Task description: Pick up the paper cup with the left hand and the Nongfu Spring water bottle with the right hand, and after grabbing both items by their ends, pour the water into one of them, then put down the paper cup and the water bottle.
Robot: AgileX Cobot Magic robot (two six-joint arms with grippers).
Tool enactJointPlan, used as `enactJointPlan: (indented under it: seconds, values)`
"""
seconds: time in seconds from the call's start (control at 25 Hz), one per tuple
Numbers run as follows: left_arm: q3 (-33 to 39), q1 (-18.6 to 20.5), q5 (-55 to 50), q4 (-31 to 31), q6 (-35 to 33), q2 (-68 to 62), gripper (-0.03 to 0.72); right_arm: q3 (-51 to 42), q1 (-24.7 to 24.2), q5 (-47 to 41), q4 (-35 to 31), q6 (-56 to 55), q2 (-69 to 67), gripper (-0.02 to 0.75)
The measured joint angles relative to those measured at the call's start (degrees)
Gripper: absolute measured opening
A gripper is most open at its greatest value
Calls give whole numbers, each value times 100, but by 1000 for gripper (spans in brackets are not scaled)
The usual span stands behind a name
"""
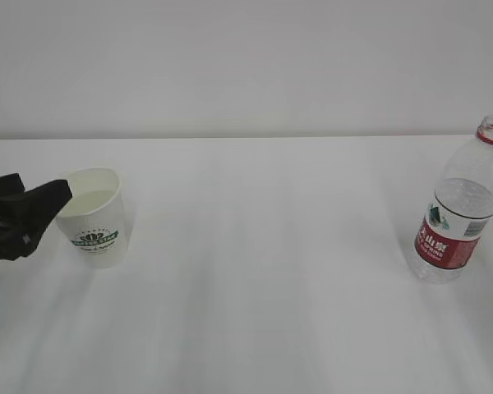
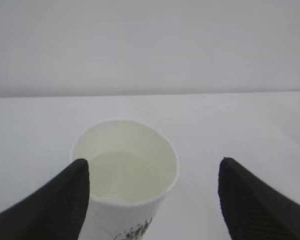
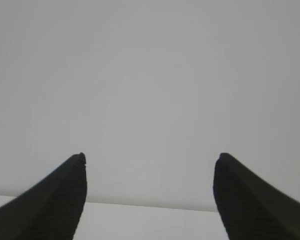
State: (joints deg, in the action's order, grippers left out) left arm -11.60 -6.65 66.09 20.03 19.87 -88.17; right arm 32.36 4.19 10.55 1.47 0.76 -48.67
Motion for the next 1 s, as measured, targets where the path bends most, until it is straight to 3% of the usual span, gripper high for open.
enactJointPlan:
  seconds: [0.56,1.0]
  values:
    - [-223,0,-423,0,0,961,586,294,0,-572,0,0,92,591]
    - [-223,0,-2205,47,10,2236,586,1288,0,-1860,0,0,233,591]
